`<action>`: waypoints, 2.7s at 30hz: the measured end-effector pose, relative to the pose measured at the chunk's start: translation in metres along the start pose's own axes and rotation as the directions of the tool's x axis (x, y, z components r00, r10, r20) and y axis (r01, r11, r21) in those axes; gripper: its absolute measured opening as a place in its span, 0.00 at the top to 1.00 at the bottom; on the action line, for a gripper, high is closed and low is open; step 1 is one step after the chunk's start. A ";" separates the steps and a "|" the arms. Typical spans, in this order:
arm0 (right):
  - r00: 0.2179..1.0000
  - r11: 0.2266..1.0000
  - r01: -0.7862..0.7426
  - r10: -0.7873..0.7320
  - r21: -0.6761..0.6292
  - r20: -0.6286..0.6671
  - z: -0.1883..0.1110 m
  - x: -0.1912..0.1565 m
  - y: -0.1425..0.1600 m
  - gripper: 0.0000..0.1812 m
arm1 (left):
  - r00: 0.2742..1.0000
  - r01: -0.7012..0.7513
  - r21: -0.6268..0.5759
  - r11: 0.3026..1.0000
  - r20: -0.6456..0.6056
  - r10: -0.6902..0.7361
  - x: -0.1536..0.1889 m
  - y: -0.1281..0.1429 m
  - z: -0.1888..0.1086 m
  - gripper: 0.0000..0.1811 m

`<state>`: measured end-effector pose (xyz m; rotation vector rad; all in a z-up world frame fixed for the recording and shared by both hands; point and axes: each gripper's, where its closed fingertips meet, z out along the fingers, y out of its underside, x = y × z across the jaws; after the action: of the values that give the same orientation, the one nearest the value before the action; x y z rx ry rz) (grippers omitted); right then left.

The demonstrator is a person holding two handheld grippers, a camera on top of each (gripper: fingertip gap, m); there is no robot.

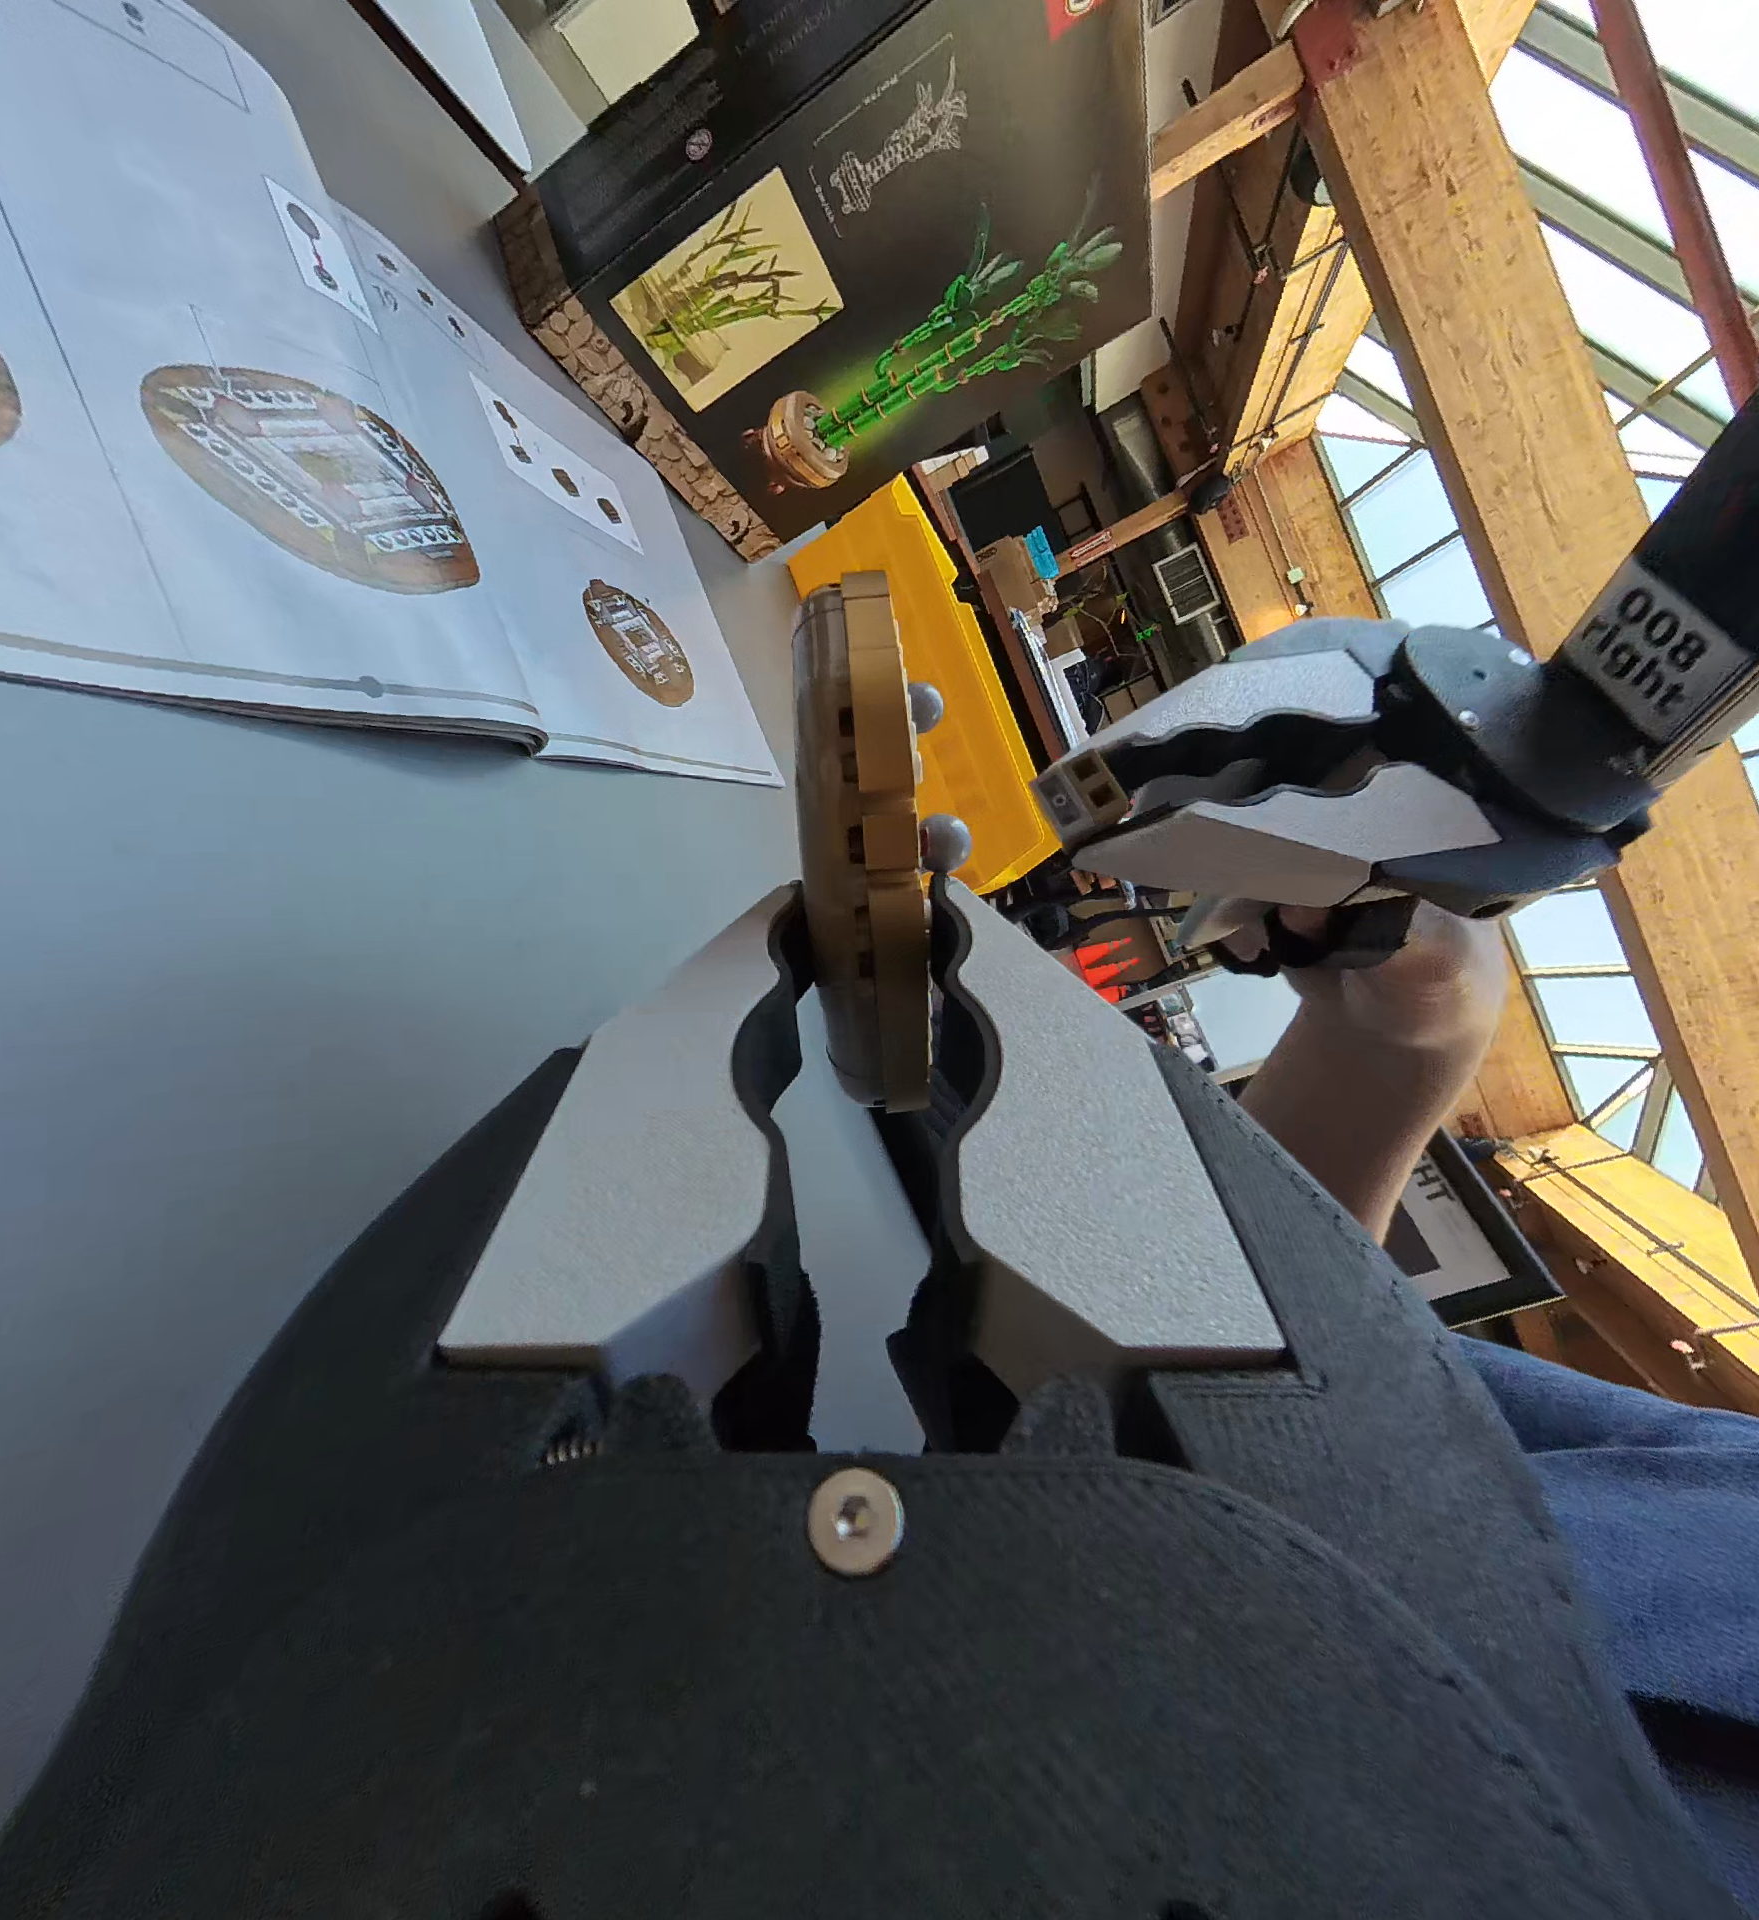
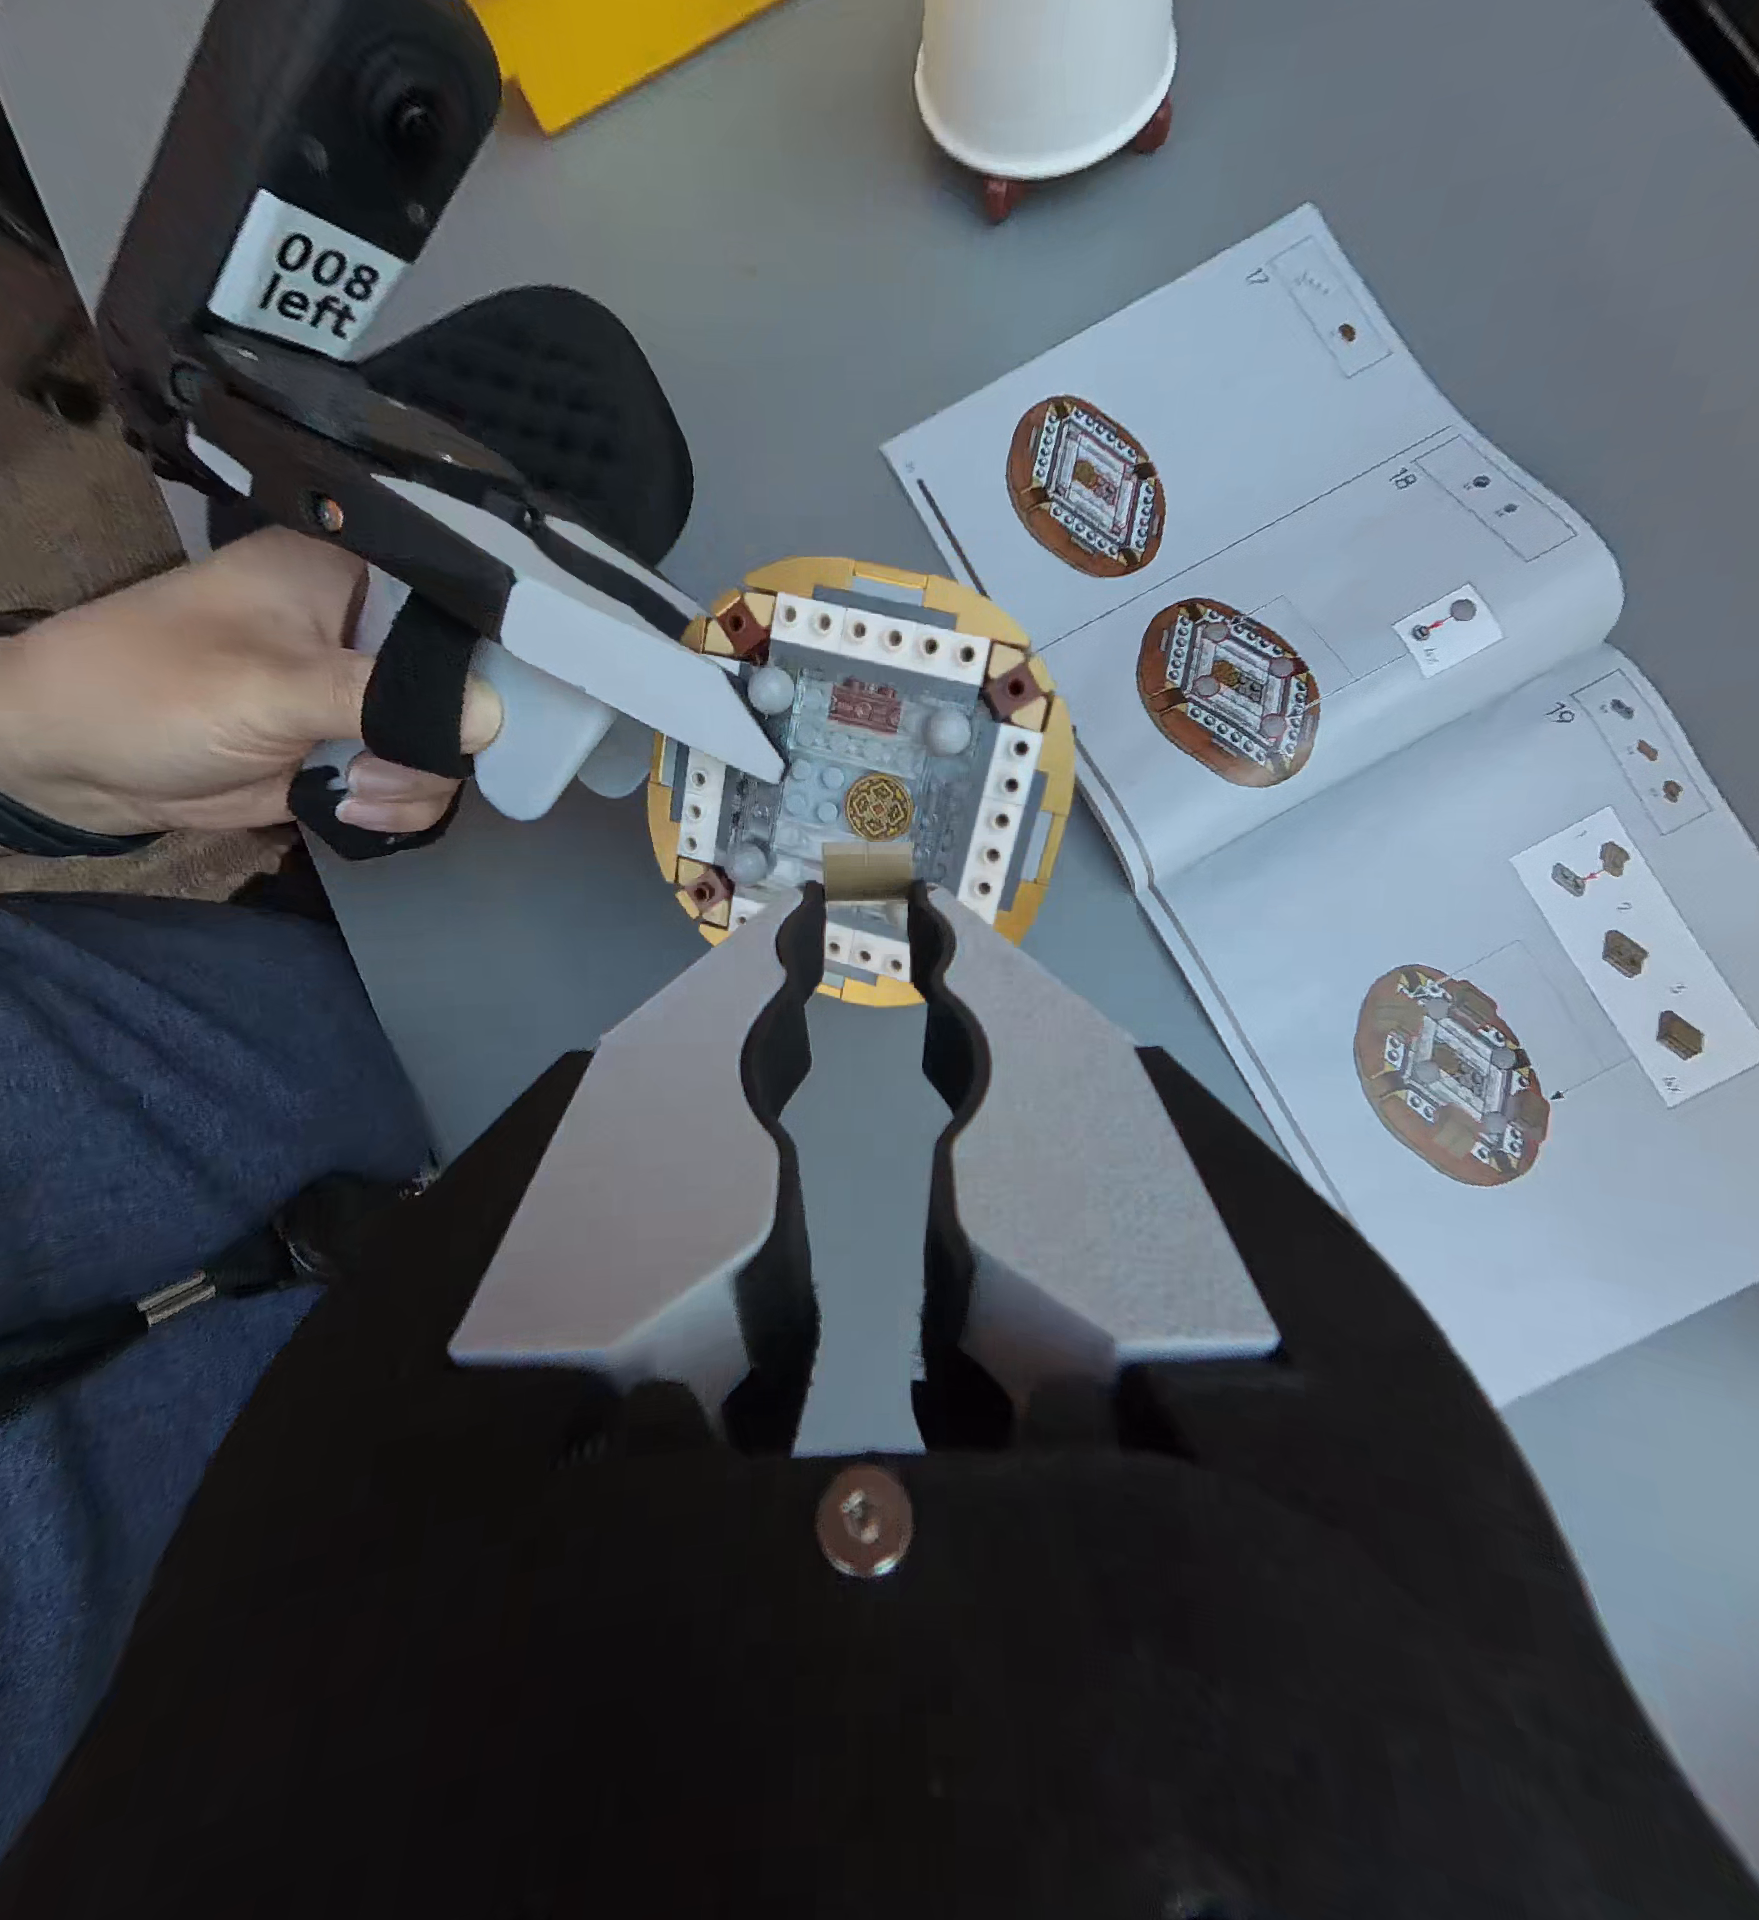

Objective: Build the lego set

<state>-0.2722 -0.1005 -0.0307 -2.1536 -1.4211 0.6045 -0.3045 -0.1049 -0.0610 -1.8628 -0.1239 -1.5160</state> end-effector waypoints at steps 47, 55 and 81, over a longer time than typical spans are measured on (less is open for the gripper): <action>0.977 0.769 0.154 -0.213 -0.620 -0.022 0.028 -0.008 -0.025 0.87 | 0.992 0.093 0.014 0.996 -0.082 -0.092 0.017 0.000 -0.002 0.90; 0.970 0.851 0.229 -0.240 -0.472 0.038 0.029 -0.006 -0.046 0.85 | 0.967 0.216 0.011 0.976 -0.144 -0.212 0.019 -0.003 -0.009 0.89; 0.805 0.873 0.422 -0.238 -0.243 0.544 0.017 -0.036 -0.033 0.97 | 0.970 0.207 -0.054 0.977 -0.122 -0.212 0.026 0.001 -0.016 0.89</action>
<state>-0.3190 -0.1197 -0.0199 -1.9903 -2.2970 0.8632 -0.3091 -0.1242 -0.0376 -1.8247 -0.2384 -1.7897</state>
